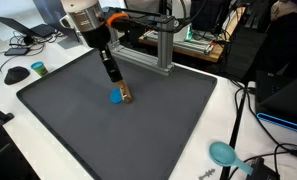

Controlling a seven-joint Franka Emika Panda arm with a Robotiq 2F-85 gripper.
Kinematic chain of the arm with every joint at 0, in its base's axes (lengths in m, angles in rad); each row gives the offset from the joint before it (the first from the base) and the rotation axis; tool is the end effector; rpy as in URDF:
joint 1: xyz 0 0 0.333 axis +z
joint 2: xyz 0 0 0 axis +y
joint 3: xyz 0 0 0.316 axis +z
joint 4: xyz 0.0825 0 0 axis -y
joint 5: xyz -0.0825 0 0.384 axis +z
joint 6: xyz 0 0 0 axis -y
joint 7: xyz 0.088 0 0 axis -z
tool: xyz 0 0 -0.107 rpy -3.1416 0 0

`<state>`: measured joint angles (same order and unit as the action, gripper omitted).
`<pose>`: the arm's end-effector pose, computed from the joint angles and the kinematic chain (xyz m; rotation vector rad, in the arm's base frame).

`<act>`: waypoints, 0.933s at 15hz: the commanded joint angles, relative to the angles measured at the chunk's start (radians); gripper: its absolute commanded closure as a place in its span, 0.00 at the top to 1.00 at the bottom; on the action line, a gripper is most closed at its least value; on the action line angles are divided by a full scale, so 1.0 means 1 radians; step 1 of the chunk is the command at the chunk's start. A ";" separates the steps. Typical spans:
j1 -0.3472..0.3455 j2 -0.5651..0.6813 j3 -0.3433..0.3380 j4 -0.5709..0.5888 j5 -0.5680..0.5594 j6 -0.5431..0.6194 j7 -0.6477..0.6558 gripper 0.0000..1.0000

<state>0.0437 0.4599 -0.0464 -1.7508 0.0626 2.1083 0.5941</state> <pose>0.6481 0.0037 0.3013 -2.9836 0.9686 0.1669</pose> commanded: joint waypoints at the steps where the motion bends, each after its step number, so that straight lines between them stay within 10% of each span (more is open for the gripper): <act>1: 0.003 0.071 0.002 0.009 0.037 -0.013 -0.010 0.22; 14: 0.033 -0.162 -0.008 -0.109 -0.002 -0.015 0.032 0.22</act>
<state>0.0641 0.3761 -0.0442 -1.8090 0.0720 2.0687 0.6014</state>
